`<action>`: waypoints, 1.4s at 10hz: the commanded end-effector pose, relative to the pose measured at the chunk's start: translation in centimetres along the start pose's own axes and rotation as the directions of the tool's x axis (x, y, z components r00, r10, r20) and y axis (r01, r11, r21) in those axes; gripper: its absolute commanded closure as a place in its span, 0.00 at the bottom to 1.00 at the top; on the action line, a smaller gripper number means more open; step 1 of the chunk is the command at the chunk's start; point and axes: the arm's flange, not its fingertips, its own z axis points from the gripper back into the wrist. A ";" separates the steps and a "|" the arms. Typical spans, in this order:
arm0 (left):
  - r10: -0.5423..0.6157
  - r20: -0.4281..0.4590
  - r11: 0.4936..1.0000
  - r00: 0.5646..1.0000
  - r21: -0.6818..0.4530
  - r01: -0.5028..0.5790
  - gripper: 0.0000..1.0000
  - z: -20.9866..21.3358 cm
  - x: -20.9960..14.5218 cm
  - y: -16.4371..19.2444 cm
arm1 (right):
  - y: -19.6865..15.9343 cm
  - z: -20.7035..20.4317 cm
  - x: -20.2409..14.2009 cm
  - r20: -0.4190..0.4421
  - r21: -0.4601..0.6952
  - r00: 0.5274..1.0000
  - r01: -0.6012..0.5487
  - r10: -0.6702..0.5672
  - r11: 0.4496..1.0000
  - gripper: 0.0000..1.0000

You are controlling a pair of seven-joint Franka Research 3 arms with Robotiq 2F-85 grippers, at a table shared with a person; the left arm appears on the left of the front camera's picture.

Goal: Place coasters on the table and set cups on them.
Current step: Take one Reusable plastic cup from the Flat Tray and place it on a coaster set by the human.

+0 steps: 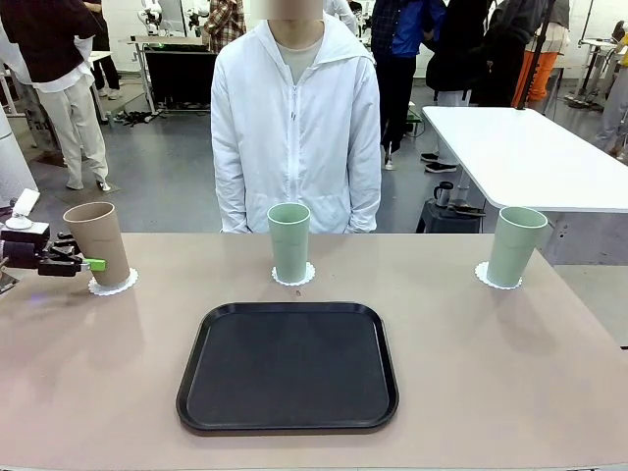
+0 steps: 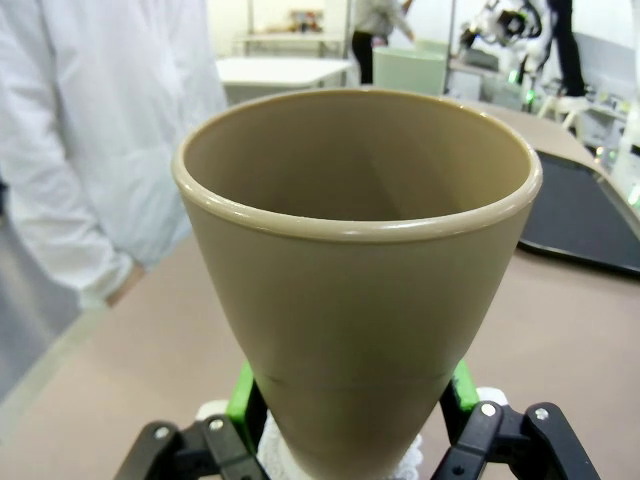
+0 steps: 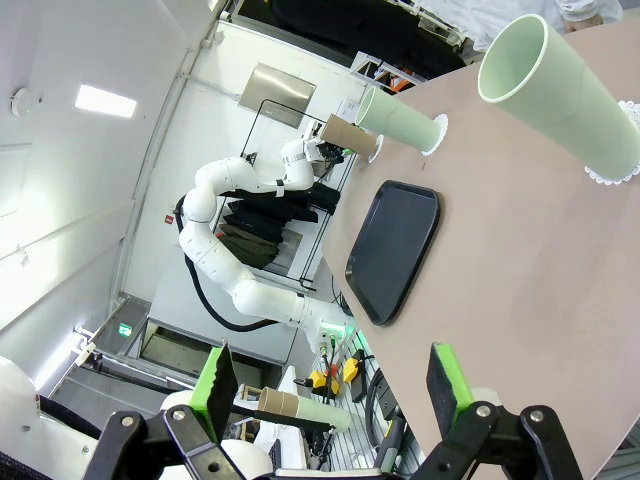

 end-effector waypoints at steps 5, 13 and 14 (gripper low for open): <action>-0.035 -0.038 0.999 0.999 -0.015 0.034 0.17 -0.5 -0.6 0.4 | 0.0 -0.1 0.0 -0.001 -0.001 1.000 0.003 -0.003 1.000 0.00; -0.051 -0.095 0.999 0.994 -0.009 0.050 0.00 0.2 -0.7 0.0 | 0.0 -0.1 0.0 -0.001 -0.001 1.000 0.003 -0.003 1.000 0.00; -0.055 -0.112 0.998 0.992 -0.003 0.055 0.00 0.6 -0.7 0.1 | 0.0 -0.1 0.0 -0.001 -0.001 1.000 0.003 -0.003 1.000 0.00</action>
